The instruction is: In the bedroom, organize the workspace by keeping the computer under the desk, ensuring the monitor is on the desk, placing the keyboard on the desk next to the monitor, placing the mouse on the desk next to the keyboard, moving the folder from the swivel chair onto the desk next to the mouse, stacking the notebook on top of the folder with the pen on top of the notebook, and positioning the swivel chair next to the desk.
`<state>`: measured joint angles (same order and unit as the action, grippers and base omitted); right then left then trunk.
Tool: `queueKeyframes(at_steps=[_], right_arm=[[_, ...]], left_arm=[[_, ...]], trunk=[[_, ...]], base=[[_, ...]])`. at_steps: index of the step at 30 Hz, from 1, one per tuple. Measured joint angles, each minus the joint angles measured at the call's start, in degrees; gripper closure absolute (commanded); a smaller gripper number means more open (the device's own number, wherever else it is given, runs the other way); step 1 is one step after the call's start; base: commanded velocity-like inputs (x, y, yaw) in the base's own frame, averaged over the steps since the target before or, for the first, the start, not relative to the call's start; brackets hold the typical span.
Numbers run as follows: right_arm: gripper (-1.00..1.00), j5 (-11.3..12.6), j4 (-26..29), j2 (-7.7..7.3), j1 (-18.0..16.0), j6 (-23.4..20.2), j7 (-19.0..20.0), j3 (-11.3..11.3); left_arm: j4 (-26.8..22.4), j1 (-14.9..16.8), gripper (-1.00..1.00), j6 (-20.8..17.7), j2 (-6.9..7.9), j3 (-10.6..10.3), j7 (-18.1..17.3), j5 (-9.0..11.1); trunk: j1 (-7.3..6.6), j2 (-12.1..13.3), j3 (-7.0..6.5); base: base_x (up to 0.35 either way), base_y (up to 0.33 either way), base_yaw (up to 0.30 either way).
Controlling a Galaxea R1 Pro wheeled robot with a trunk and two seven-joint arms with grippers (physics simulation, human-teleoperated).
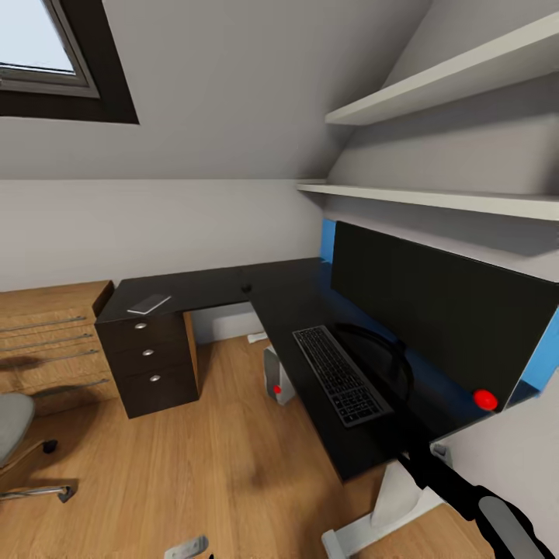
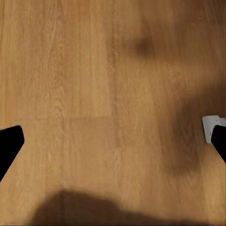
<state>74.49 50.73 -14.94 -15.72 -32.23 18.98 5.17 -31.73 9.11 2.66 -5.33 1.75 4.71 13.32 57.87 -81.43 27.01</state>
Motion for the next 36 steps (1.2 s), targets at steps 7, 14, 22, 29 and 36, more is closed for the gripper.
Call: queueKeyframes(at_steps=[7, 14, 22, 29, 36], right_arm=[[-1.0, -0.6, -0.1, 0.0, 0.0, 0.1, -0.2, -0.1], [-1.0, -0.6, -0.6, 0.0, 0.0, 0.1, -0.2, -0.1], [-1.0, -0.8, -5.1, 0.12, 0.0, 2.3, -0.1, -0.4], [-1.0, -1.6, -11.5, 0.07, 0.0, 8.1, 0.1, -1.7], [-1.0, -11.1, -23.5, 0.06, 0.0, 17.8, -0.1, -2.9]], left_arm=[[0.0, 0.0, -1.0, 0.0, 0.0, 0.0, 0.0, 0.0], [0.0, 0.0, -1.0, 0.0, 0.0, 0.0, 0.0, 0.0], [0.4, 0.0, -1.0, 0.0, 0.0, 0.0, 0.0, 0.0], [0.7, 0.0, -1.0, 0.0, 0.08, 0.1, -0.1, 0.0], [1.9, 0.0, -1.0, 0.0, 0.17, 0.1, -0.1, 0.1]], trunk=[[0.0, 0.0, 0.01], [0.0, 0.0, 0.01], [-0.02, 0.0, 0.01], [-0.02, 0.0, 0.01], [-0.02, 0.0, 0.01]], base=[[-0.226, -0.077, 0.0], [-0.226, -0.078, 0.0], [-0.126, -0.05, 0.0], [-0.013, -0.005, 0.0], [-0.001, 0.0, 0.0]])
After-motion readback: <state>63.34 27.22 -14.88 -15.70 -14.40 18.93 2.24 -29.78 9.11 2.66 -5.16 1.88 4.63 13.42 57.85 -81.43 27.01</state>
